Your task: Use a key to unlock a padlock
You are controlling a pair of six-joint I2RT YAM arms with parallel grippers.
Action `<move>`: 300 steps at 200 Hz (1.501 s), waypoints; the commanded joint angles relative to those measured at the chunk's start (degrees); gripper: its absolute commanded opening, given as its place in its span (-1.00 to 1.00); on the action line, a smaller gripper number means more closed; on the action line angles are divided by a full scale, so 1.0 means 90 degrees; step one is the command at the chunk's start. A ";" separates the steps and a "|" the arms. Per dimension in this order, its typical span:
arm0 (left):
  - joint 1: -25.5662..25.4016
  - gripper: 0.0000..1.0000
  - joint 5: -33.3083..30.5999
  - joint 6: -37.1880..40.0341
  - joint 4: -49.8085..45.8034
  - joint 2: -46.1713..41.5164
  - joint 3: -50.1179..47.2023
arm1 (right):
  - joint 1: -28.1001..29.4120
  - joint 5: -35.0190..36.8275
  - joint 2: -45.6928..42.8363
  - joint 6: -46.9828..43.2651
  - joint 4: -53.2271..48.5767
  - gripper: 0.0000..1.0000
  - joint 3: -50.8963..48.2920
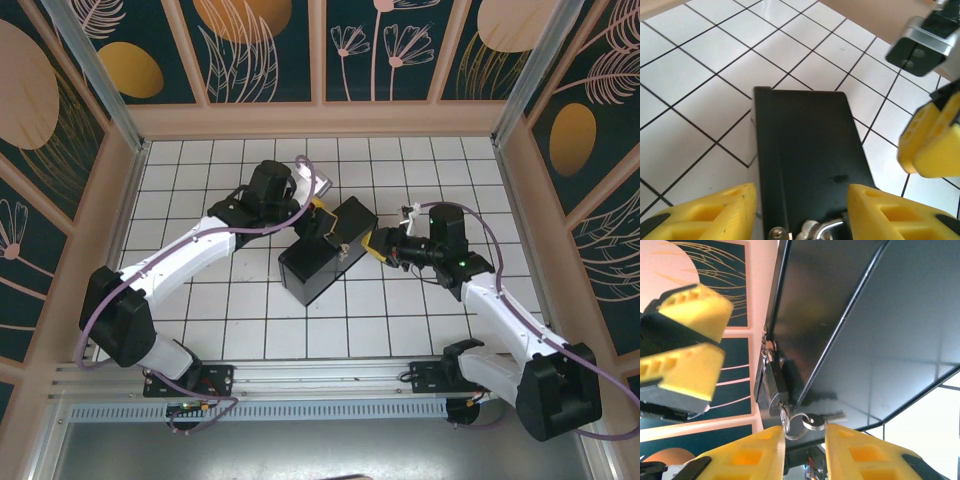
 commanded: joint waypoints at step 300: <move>0.1198 0.10 0.0951 -0.1483 -0.0309 0.0067 -0.0469 | 0.3655 0.6301 -0.0504 -1.0688 0.3709 -0.36 -0.1555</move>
